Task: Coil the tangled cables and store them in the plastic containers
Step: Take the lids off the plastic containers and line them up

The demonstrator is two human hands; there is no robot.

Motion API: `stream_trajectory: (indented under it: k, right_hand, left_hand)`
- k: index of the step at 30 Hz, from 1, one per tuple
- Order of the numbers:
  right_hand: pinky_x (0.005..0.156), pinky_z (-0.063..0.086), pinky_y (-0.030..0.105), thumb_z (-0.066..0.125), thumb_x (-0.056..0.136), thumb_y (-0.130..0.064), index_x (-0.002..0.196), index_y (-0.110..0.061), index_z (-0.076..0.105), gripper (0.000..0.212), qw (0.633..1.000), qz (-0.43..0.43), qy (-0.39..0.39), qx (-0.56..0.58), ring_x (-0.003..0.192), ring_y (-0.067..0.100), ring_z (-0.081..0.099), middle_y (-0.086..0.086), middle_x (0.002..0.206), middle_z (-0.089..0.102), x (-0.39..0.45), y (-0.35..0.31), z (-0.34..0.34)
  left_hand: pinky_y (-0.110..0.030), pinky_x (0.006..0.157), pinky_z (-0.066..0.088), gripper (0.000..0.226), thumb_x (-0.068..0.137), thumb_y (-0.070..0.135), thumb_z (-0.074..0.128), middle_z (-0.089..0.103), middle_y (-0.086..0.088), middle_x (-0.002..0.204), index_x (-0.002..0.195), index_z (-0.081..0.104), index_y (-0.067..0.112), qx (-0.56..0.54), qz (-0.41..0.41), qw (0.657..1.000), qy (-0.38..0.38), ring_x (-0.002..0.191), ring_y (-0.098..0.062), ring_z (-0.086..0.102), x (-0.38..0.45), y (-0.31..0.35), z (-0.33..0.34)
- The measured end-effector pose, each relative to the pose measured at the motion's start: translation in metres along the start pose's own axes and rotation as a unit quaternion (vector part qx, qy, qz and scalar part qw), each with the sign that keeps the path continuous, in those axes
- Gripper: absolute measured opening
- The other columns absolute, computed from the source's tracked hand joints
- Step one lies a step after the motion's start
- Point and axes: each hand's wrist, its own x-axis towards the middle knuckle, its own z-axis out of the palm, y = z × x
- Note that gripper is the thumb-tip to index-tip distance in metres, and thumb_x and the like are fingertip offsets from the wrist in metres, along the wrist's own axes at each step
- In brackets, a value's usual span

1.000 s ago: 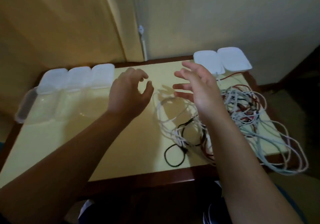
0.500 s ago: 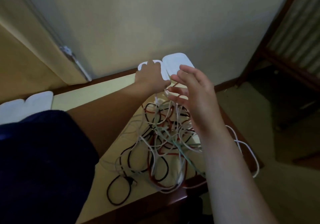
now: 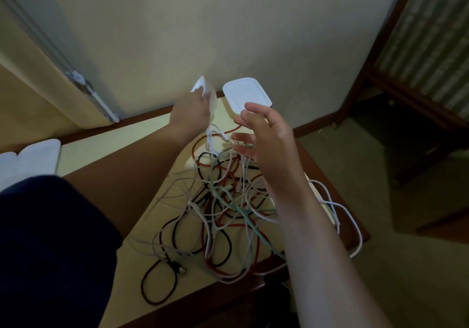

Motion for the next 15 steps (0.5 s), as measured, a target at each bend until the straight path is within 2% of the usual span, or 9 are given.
stream_trajectory:
  k: [3, 5, 8, 9, 11, 12, 13, 15]
  right_hand:
    - [0.084, 0.063, 0.042, 0.066, 0.099, -0.021, 0.126, -0.020, 0.067, 0.026, 1.000, 0.004, 0.017, 0.011, 0.091, 0.022, 0.072, 0.006, 0.112, 0.072, -0.004, -0.001, 0.016]
    - [0.085, 0.064, 0.043, 0.066, 0.100, -0.023, 0.130, -0.023, 0.065, 0.030, 1.000, 0.006, 0.019, 0.003, 0.090, 0.015, 0.072, 0.000, 0.115, 0.069, -0.009, 0.000, 0.033]
    - [0.090, 0.063, 0.047, 0.066, 0.098, -0.046, 0.151, -0.038, 0.045, 0.058, 0.999, 0.045, -0.029, 0.000, 0.109, 0.011, 0.068, -0.003, 0.140, 0.059, -0.022, 0.008, 0.067]
    - [0.091, 0.063, 0.049, 0.066, 0.096, -0.055, 0.156, -0.044, 0.035, 0.069, 0.996, 0.073, -0.059, 0.013, 0.114, 0.013, 0.066, -0.005, 0.143, 0.057, -0.027, 0.011, 0.079]
    - [0.089, 0.062, 0.056, 0.066, 0.088, -0.069, 0.158, -0.049, 0.027, 0.082, 0.981, 0.129, -0.124, 0.069, 0.113, 0.019, 0.070, -0.003, 0.138, 0.062, -0.040, 0.018, 0.105]
    - [0.087, 0.062, 0.057, 0.066, 0.084, -0.073, 0.159, -0.047, 0.027, 0.088, 0.972, 0.146, -0.149, 0.104, 0.111, 0.024, 0.073, 0.002, 0.137, 0.065, -0.046, 0.023, 0.116]
    - [0.086, 0.061, 0.057, 0.066, 0.084, -0.073, 0.159, -0.044, 0.028, 0.088, 0.967, 0.149, -0.165, 0.128, 0.109, 0.027, 0.075, 0.007, 0.138, 0.065, -0.051, 0.028, 0.127]
    - [0.084, 0.062, 0.054, 0.060, 0.096, -0.063, 0.161, -0.042, 0.025, 0.077, 0.963, 0.139, -0.183, 0.141, 0.107, 0.026, 0.076, 0.013, 0.140, 0.064, -0.060, 0.038, 0.145]
  left_hand:
    - [-0.042, 0.078, 0.046, 0.054, 0.113, 0.039, 0.025, 0.068, -0.020, 0.101, 0.114, 0.066, 0.004, -0.145, -0.003, 0.985, 0.089, 0.096, -0.039, 0.063, -0.031, -0.016, -0.036]
    - [-0.038, 0.074, 0.049, 0.050, 0.113, 0.042, 0.028, 0.068, -0.009, 0.096, 0.112, 0.066, 0.009, -0.218, 0.013, 0.969, 0.112, 0.089, -0.025, 0.064, -0.067, -0.020, -0.061]
    - [-0.037, 0.061, 0.048, 0.039, 0.112, 0.038, 0.033, 0.064, -0.001, 0.083, 0.104, 0.065, 0.018, -0.296, 0.040, 0.948, 0.107, 0.073, -0.018, 0.060, -0.131, -0.023, -0.096]
    - [-0.039, 0.059, 0.047, 0.037, 0.112, 0.036, 0.033, 0.062, 0.001, 0.081, 0.099, 0.064, 0.021, -0.304, 0.045, 0.946, 0.102, 0.070, -0.017, 0.058, -0.150, -0.024, -0.106]
    - [-0.030, 0.063, 0.046, 0.037, 0.113, 0.028, 0.033, 0.063, 0.008, 0.085, 0.094, 0.065, 0.024, -0.322, 0.079, 0.939, 0.087, 0.076, -0.011, 0.061, -0.183, -0.030, -0.120]
    - [-0.026, 0.069, 0.049, 0.038, 0.112, 0.024, 0.033, 0.066, 0.009, 0.091, 0.096, 0.068, 0.021, -0.341, 0.091, 0.933, 0.076, 0.083, -0.012, 0.066, -0.197, -0.034, -0.125]
    - [-0.028, 0.073, 0.054, 0.038, 0.111, 0.022, 0.034, 0.069, 0.006, 0.097, 0.104, 0.071, 0.015, -0.360, 0.089, 0.926, 0.067, 0.089, -0.016, 0.069, -0.209, -0.040, -0.128]
    - [-0.039, 0.076, 0.061, 0.039, 0.111, 0.023, 0.034, 0.072, 0.000, 0.107, 0.133, 0.063, 0.011, -0.379, 0.063, 0.920, 0.071, 0.099, -0.024, 0.071, -0.228, -0.054, -0.133]
